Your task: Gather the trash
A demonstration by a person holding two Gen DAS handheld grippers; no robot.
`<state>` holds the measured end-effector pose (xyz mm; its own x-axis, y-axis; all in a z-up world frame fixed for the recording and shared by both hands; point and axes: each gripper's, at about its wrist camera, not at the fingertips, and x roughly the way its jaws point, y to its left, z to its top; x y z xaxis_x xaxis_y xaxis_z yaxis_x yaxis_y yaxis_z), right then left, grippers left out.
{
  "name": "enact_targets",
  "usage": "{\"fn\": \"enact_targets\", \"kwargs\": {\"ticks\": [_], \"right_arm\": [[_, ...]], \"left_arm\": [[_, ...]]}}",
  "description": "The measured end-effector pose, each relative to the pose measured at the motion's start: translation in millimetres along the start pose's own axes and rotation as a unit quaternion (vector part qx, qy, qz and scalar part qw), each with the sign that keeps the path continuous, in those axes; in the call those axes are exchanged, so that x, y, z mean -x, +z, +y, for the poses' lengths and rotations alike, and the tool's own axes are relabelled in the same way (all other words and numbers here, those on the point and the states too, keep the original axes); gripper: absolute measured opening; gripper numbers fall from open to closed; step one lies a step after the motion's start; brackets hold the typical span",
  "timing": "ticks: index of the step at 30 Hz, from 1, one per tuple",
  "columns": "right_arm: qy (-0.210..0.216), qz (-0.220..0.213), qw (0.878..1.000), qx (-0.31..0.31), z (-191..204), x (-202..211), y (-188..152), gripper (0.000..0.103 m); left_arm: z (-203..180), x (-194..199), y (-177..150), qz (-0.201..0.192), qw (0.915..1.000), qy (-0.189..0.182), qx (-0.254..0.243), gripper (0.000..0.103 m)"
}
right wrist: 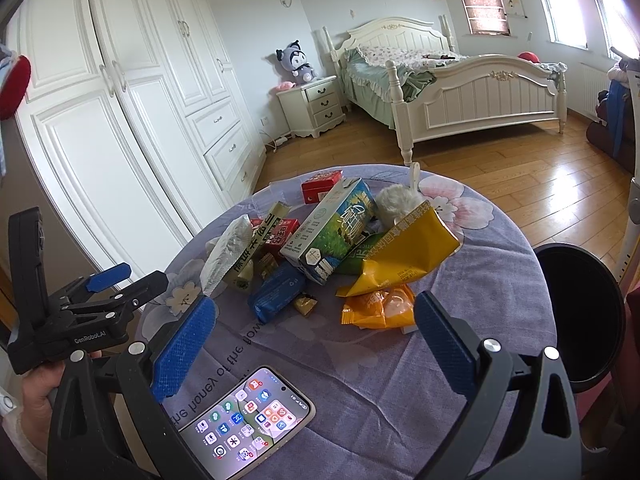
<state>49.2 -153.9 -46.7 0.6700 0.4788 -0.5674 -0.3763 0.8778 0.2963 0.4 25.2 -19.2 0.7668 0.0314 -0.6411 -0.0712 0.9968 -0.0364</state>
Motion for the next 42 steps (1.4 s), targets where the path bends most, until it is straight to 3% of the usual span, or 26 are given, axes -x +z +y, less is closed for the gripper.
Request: {"fn": "enact_targets", "kwargs": {"ticks": [16, 24, 30, 34, 36, 37, 39, 42], "right_arm": [[0.002, 0.005, 1.0, 0.001, -2, -5, 0, 0.098], [0.01, 0.019, 1.0, -0.006, -15, -15, 9, 0.098], [0.039, 0.018, 0.999, -0.005, -10, -52, 66, 0.093], [0.024, 0.063, 0.998, -0.018, -8, -106, 96, 0.087], [0.007, 0.123, 0.992, -0.025, -9, -144, 98, 0.083], [-0.011, 0.15, 0.988, -0.027, -11, -160, 95, 0.078], [-0.024, 0.175, 0.984, -0.04, -16, -177, 89, 0.074], [-0.006, 0.197, 0.978, -0.069, -23, -192, 76, 0.065]], "left_arm": [[0, -3, -3, 0.004, 1.0, -0.008, 0.001, 0.099], [52, -43, 4, 0.045, 0.9955, -0.076, 0.036, 0.093], [36, -82, 26, 0.066, 0.9902, -0.123, -0.005, 0.093], [29, -123, 32, 0.096, 0.9872, -0.127, -0.012, 0.092], [34, -135, 33, 0.11, 0.9835, -0.144, 0.005, 0.078], [39, -141, 33, 0.113, 0.9806, -0.158, 0.022, 0.076], [45, -146, 34, 0.115, 0.9776, -0.172, 0.035, 0.068], [48, -149, 33, 0.114, 0.9746, -0.19, 0.033, 0.055]]}}
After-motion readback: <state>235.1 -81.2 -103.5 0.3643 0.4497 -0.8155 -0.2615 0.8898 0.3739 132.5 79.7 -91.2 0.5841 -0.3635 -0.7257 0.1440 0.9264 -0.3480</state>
